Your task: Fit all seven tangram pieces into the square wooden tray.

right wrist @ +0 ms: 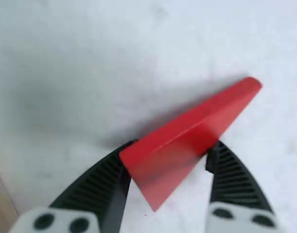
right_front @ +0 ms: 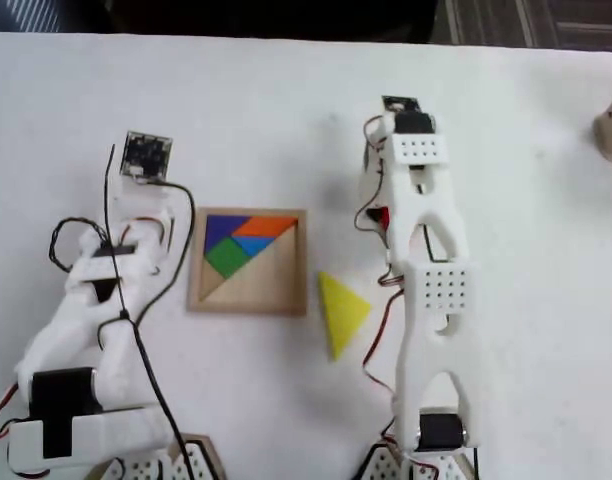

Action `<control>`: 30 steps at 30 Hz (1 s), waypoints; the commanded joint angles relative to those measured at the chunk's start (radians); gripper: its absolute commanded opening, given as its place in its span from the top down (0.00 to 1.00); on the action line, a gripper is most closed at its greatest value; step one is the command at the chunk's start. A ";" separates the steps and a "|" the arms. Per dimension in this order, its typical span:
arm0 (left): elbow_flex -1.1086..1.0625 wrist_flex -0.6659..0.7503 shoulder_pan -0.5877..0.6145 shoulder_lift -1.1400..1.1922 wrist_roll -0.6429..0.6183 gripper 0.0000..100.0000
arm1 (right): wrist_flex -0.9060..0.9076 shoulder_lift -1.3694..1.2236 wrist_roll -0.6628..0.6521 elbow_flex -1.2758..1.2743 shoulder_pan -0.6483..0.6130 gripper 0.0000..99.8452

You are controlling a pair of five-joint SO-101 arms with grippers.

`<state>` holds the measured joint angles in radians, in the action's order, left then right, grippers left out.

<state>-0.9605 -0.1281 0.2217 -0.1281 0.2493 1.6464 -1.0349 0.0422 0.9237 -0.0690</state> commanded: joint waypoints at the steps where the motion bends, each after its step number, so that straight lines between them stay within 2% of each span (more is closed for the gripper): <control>1: 0.048 -0.003 0.012 -0.004 0.020 0.98 | 0.016 -0.002 0.011 -0.002 0.010 0.87; 10: 0.048 -0.003 0.012 -0.004 0.020 0.98 | 0.031 -0.004 0.011 -0.011 0.042 0.88; 14: 0.048 -0.003 0.012 -0.004 0.020 0.98 | 0.038 -0.004 0.009 -0.012 0.068 0.99; 30: 0.048 -0.003 0.012 -0.004 0.020 0.98 | 0.071 0.048 0.011 -0.012 0.054 0.98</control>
<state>-0.9605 -0.1281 0.2217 -0.1281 0.2493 1.6847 -1.0365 0.0437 0.9237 0.0123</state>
